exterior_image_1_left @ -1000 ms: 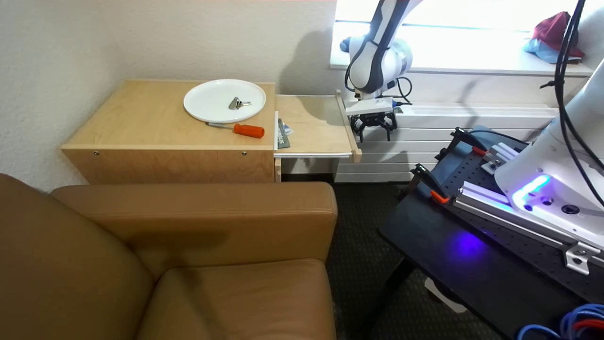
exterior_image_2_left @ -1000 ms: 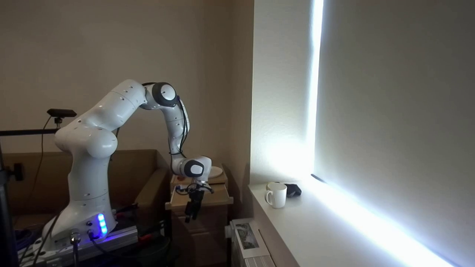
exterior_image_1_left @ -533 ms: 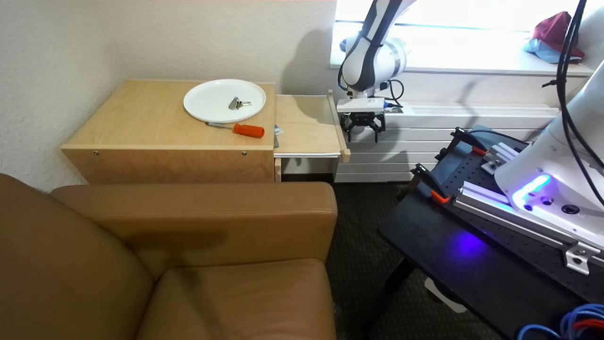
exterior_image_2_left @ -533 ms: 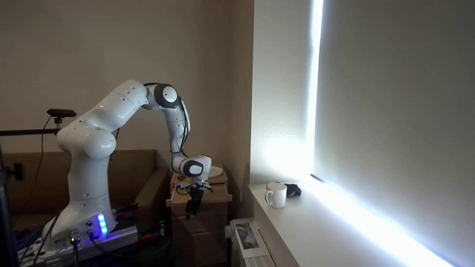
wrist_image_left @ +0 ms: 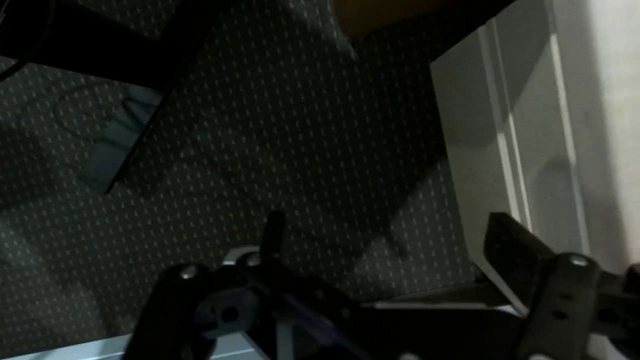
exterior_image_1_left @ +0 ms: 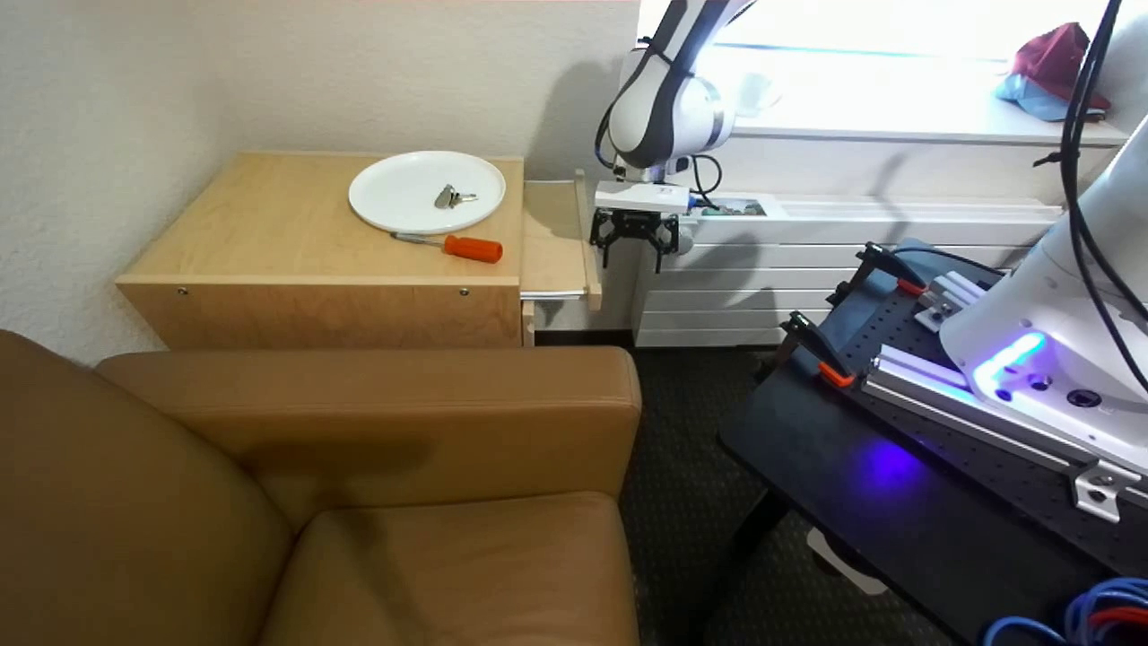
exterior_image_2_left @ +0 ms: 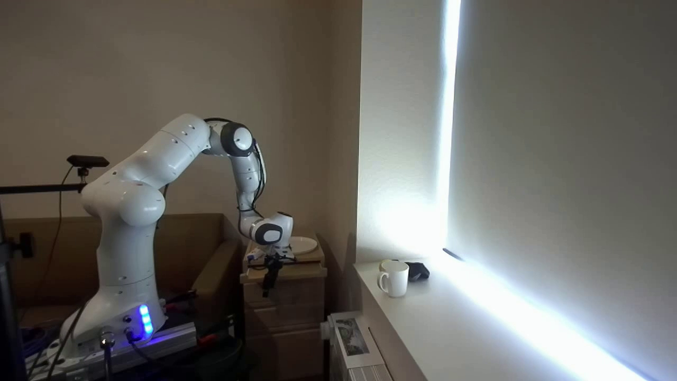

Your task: Close the open drawer

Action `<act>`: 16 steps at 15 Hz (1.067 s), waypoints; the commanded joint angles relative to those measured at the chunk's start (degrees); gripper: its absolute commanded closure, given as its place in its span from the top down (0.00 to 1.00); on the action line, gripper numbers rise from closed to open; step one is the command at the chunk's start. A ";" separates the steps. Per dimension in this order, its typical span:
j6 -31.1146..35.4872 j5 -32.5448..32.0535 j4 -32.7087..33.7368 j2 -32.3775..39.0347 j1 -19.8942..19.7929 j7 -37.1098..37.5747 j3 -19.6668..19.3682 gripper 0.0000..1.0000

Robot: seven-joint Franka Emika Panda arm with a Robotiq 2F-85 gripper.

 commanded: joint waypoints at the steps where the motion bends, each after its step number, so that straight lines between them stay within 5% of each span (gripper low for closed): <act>1: 0.25 0.43 1.81 0.97 3.53 -2.94 1.60 1.00; 6: 1.78 0.34 3.47 0.68 8.08 -2.81 1.89 1.00; 12: 5.82 1.22 3.36 1.32 7.35 -4.23 2.28 1.00; 16: -0.65 -1.13 -0.18 -1.14 8.86 -2.18 -3.66 1.00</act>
